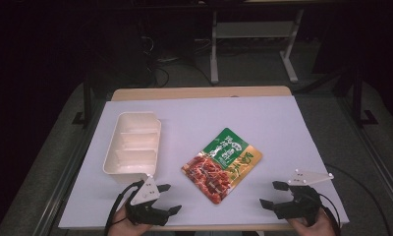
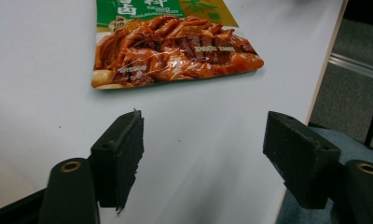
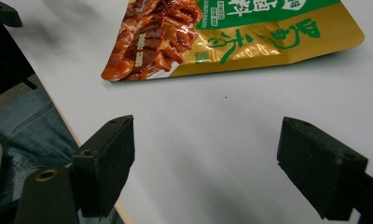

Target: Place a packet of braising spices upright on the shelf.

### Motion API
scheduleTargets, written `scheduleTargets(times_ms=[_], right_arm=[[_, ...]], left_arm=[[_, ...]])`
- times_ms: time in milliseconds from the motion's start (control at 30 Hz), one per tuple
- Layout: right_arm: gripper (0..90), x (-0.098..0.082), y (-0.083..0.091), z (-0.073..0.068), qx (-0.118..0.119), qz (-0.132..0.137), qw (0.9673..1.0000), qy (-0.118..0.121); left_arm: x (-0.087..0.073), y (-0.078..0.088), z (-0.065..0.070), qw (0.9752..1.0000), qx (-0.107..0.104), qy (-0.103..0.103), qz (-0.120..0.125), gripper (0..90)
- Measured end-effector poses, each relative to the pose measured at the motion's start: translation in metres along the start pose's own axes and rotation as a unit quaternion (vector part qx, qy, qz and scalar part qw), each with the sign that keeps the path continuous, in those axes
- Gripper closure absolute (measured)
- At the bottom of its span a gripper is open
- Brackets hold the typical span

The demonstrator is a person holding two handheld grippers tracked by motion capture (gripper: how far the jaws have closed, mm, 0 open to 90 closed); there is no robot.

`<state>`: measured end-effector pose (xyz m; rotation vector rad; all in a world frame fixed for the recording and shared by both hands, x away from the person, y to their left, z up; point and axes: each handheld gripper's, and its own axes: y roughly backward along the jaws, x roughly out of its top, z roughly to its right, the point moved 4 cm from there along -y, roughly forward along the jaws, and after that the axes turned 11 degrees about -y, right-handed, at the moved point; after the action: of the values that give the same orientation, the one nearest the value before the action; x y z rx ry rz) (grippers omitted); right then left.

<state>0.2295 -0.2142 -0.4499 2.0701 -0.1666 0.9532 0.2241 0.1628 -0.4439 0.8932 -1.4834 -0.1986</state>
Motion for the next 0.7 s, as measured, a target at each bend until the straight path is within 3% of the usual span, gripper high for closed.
scheduleTargets(times_ms=[267, 467, 600, 700], right_arm=[[16.1, 0.005, -0.003, 0.005, -0.002, -0.001, 1.0, -0.004], [14.5, 0.012, -0.008, 0.011, -0.007, -0.009, 0.9999, -0.008], [14.5, 0.015, -0.011, 0.015, -0.013, -0.015, 0.9997, -0.012], [14.5, 0.021, -0.013, 0.019, -0.017, -0.015, 0.9997, -0.013]], left_arm=[[0.015, -0.017, -0.005, 0.9999, -0.001, -0.013, -0.008, 39.8], [0.024, -0.035, -0.009, 0.9998, -0.009, -0.01, -0.017, 54.0], [0.032, -0.049, -0.011, 0.9995, -0.007, -0.01, -0.028, 56.8], [0.038, -0.057, -0.014, 0.9995, -0.009, -0.01, -0.029, 65.6]])
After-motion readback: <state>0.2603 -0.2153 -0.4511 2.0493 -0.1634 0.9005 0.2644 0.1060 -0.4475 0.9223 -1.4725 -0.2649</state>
